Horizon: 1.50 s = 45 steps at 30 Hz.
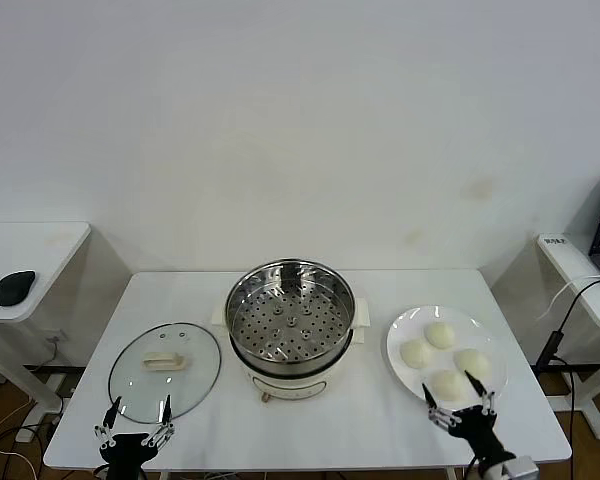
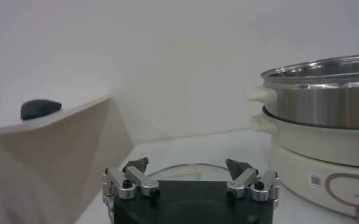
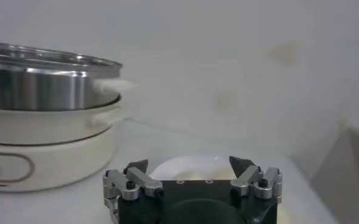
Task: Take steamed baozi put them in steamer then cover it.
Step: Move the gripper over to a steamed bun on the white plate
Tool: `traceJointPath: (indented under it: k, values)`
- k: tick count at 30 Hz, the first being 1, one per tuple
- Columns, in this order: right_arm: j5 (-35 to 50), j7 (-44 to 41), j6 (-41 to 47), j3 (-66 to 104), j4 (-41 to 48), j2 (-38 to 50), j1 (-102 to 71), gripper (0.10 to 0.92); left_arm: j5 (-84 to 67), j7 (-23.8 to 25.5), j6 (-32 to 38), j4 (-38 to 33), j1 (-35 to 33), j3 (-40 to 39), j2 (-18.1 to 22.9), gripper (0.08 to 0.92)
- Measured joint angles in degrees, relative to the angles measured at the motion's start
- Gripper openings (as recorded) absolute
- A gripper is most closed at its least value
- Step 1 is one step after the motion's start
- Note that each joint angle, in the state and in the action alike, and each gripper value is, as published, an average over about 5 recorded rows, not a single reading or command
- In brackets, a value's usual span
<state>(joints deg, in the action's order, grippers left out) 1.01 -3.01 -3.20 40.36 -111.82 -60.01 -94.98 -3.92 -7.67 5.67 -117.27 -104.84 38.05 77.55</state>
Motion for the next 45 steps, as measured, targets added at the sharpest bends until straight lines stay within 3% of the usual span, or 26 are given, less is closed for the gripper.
traceJointPath:
  k: [8,18,32,45]
  values:
    - [-10.9,-3.9,2.3,-0.3,3.9,9.3,8.1,0.823,3.7,-0.4,0.8,-0.1,0.3,0.6,0.0,0.823]
    - [-18.1,-17.5,6.2,-14.5,13.0,24.8,29.2,0.823,9.1,-2.3,3.2,0.6,0.5,1.6,0.8,0.823]
    - [-14.2,-39.8,11.6,-50.0,25.1,33.5,66.2,0.823,11.9,-3.8,4.6,1.8,0.7,3.6,0.4,0.823]
    - [-8.8,-47.0,13.9,-68.3,34.8,30.6,80.1,0.823,12.9,-4.2,5.3,2.7,0.9,5.1,-0.7,0.823]
